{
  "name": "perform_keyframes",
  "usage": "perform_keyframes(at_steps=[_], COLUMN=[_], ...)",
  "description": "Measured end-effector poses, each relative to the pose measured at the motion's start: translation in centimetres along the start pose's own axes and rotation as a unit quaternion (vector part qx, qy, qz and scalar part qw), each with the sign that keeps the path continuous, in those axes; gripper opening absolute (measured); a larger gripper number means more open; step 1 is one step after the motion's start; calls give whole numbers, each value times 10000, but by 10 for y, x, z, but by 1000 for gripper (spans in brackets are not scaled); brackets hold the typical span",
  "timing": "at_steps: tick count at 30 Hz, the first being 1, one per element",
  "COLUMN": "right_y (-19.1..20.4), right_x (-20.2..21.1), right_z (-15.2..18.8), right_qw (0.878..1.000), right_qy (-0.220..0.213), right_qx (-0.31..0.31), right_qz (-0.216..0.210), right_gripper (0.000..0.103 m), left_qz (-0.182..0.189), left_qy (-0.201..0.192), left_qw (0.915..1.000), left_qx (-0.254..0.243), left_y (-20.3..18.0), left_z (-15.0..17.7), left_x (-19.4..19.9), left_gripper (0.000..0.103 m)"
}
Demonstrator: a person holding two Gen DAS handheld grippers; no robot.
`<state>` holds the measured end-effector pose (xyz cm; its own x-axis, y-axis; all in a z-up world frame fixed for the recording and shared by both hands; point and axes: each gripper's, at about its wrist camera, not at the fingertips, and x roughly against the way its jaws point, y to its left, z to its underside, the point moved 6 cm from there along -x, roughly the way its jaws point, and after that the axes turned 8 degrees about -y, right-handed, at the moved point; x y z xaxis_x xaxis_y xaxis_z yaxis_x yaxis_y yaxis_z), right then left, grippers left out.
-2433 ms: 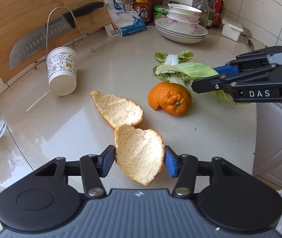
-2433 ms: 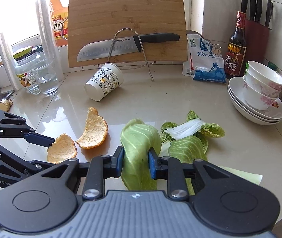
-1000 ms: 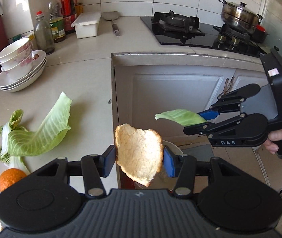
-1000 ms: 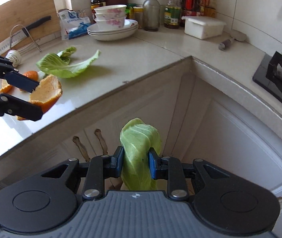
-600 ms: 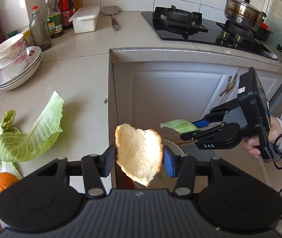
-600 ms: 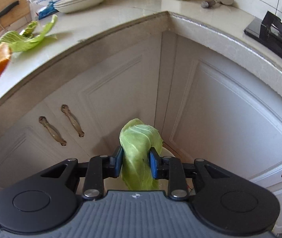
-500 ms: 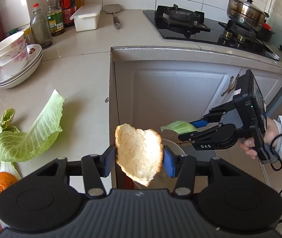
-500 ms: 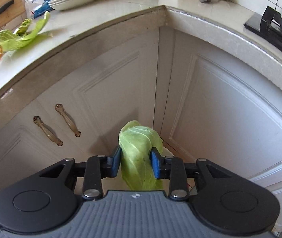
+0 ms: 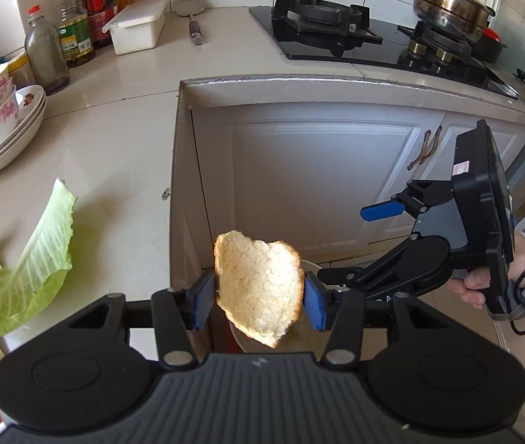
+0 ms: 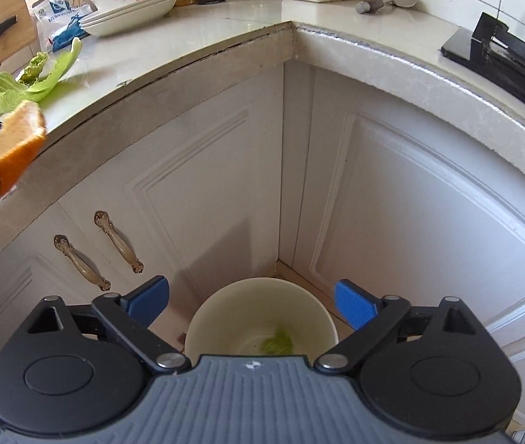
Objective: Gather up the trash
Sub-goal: 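Open the right tool over the bucket while the left tool releases the peel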
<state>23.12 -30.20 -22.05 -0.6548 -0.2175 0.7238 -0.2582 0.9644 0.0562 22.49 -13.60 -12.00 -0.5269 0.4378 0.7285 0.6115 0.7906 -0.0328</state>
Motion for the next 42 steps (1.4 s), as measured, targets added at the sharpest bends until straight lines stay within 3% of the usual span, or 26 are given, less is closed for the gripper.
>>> perform_keyframes(at_steps=[12, 24, 27, 28, 29, 42], right_y=[-13, -26, -32, -34, -36, -46], right_x=[48, 103, 115, 119, 122, 132], right_z=[16, 41, 46, 48, 49, 46], right_qw=[9987, 9938, 9918, 9913, 9907, 9889], right_qy=[-203, -386, -430, -438, -445, -559], right_qx=[-293, -543, -638, -668, -702, -744], right_qz=[351, 890, 1023, 1050, 1074, 1157], right_gripper=[103, 103, 103, 103, 103, 103], left_qz=[82, -127, -226, -272, -312, -365], left_qy=[91, 655, 704, 676, 621, 310], left_qw=[9997, 9977, 9972, 9973, 9976, 9988], left_qx=[-225, 72, 63, 27, -8, -45], left_y=[-33, -55, -58, -59, -61, -67], left_z=[-7, 29, 30, 30, 29, 13], left_x=[-56, -145, -157, -160, -161, -136], left_gripper=[50, 50, 66, 81, 87, 87])
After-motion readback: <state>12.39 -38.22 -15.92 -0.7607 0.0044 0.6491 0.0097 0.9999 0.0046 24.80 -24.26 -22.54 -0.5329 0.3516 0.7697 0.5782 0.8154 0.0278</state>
